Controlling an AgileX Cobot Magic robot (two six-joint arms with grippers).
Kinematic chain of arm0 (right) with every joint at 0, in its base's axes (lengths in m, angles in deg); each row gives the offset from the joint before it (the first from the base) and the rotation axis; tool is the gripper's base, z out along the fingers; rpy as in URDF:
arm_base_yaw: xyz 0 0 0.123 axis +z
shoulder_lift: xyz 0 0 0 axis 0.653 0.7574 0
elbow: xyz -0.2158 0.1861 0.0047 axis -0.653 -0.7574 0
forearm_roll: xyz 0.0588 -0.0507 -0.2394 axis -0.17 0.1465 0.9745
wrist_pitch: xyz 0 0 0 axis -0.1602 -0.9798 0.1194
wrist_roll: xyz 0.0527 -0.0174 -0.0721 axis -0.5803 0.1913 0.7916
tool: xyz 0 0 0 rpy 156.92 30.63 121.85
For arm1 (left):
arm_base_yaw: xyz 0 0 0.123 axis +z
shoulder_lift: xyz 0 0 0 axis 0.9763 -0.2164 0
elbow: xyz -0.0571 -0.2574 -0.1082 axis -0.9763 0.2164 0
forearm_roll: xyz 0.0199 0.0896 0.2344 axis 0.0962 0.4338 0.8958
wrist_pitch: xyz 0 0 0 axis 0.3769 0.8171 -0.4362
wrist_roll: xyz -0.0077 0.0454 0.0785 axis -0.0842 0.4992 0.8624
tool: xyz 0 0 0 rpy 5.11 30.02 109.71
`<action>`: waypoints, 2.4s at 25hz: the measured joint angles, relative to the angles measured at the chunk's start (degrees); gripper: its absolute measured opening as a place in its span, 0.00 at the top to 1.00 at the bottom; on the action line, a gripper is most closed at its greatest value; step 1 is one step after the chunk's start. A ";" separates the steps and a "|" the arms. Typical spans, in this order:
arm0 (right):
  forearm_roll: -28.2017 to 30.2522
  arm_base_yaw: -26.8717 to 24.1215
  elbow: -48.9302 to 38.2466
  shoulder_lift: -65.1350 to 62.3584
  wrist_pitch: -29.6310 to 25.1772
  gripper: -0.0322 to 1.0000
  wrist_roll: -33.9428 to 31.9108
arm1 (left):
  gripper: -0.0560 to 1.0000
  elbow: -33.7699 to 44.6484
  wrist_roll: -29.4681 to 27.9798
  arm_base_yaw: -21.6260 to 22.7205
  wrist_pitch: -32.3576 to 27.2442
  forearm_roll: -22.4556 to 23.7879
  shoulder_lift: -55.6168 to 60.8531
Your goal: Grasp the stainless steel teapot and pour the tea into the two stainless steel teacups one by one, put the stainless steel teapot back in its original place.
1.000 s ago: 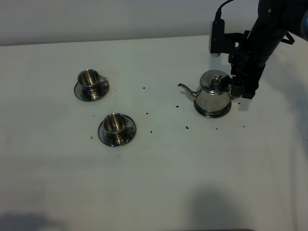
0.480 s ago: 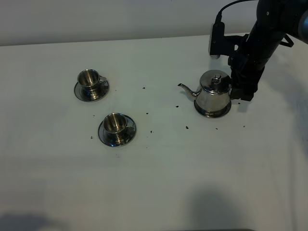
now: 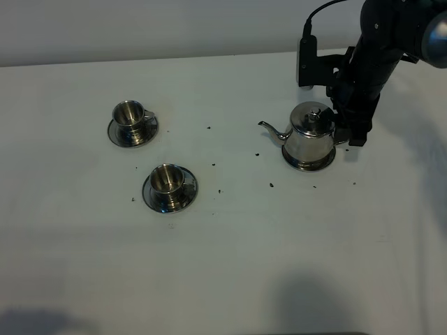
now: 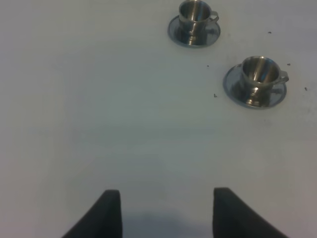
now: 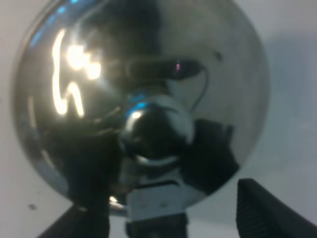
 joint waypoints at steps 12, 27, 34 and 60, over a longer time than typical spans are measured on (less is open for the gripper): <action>4.31 1.08 0.00 0.00 0.59 0.45 -0.52 | 0.52 0.00 0.00 0.00 0.00 0.00 0.00; 5.73 1.79 0.05 1.79 0.63 0.45 -0.52 | 0.52 0.00 0.00 0.00 0.00 0.00 0.00; 6.31 2.42 0.05 2.01 1.04 0.45 -0.98 | 0.52 0.00 0.00 0.00 0.00 0.00 0.00; 7.72 2.76 0.05 2.01 0.98 0.80 -1.56 | 0.52 0.00 0.09 0.00 0.00 0.00 0.00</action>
